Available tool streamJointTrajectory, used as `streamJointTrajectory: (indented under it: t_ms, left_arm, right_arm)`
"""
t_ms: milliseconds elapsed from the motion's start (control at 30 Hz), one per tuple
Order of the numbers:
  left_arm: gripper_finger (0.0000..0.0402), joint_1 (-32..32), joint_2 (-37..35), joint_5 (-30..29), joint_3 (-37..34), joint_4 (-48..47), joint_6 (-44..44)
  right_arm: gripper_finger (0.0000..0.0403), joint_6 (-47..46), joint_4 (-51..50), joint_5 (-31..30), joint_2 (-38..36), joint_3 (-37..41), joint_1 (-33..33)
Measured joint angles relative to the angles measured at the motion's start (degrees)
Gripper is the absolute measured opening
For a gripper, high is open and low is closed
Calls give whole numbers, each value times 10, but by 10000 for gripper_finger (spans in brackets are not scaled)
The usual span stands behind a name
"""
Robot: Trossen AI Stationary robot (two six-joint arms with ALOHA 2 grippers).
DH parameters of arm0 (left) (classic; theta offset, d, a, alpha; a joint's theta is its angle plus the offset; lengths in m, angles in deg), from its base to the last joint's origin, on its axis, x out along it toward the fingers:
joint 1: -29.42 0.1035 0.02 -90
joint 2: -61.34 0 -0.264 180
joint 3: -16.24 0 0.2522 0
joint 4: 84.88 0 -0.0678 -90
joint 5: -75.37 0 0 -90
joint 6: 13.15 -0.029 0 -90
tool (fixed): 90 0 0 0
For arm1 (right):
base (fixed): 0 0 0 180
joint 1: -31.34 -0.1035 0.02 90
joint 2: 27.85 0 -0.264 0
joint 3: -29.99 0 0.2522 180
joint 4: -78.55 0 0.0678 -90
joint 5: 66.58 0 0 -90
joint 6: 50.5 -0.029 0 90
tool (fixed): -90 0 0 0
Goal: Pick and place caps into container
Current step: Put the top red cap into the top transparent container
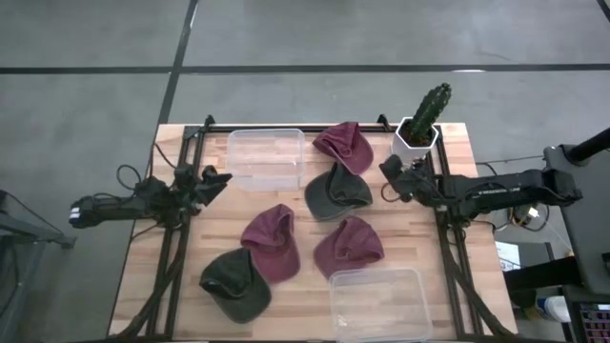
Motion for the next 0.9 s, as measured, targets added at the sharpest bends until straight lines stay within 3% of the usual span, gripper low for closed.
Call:
streamJointTrajectory:
  t_ms: [133, 467, 633, 900]
  left_arm:
    - [204, 0, 0, 0, 0, 15, 4]
    - [204, 0, 0, 0, 5, 17, 3]
    - [204, 0, 0, 0, 4, 17, 11]
    - [204, 0, 0, 0, 5, 19, 12]
  right_arm:
    - [192, 32, 7, 59, 55, -30, 52]
    - [192, 71, 6, 122, 174, -84, 148]
    - [192, 65, 8, 153, 226, -103, 169]
    - [192, 54, 9, 153, 272, -111, 177]
